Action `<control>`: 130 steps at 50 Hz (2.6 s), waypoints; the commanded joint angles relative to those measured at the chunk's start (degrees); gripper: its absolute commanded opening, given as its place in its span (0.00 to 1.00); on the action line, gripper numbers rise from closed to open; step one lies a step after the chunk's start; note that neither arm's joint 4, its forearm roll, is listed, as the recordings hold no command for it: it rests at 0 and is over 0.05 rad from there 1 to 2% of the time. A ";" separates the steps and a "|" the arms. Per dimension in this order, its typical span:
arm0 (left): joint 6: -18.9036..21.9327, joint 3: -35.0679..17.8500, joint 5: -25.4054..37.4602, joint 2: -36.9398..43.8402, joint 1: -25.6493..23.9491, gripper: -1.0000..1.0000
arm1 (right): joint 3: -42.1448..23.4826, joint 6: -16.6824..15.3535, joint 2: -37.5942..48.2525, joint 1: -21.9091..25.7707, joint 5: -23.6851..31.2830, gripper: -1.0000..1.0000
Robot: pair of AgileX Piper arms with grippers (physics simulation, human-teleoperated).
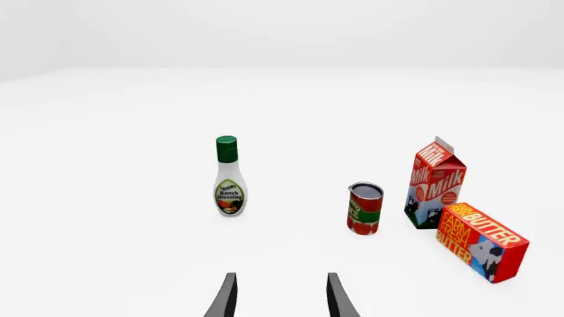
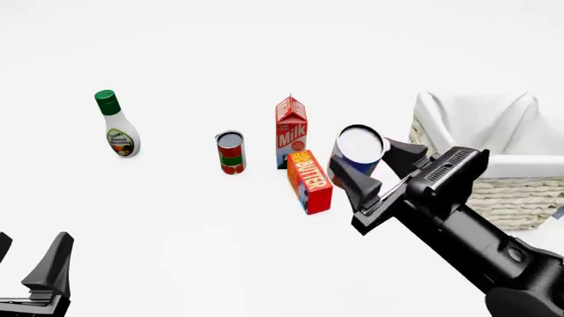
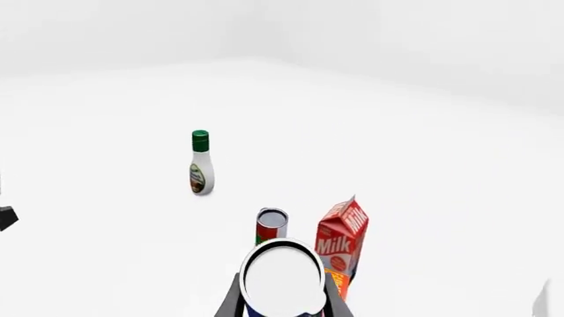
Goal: Pick the alphabet soup and place it in the basket.
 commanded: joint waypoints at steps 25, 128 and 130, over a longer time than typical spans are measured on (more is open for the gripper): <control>0.00 0.00 0.00 0.00 0.00 1.00 | -9.60 -3.32 -21.04 -16.42 21.76 0.00; 0.00 0.00 0.00 0.00 0.00 1.00 | -19.11 -9.32 -0.96 -47.58 30.80 0.00; 0.00 0.00 0.00 0.00 0.00 1.00 | -19.48 -9.64 -0.36 -47.82 31.09 0.00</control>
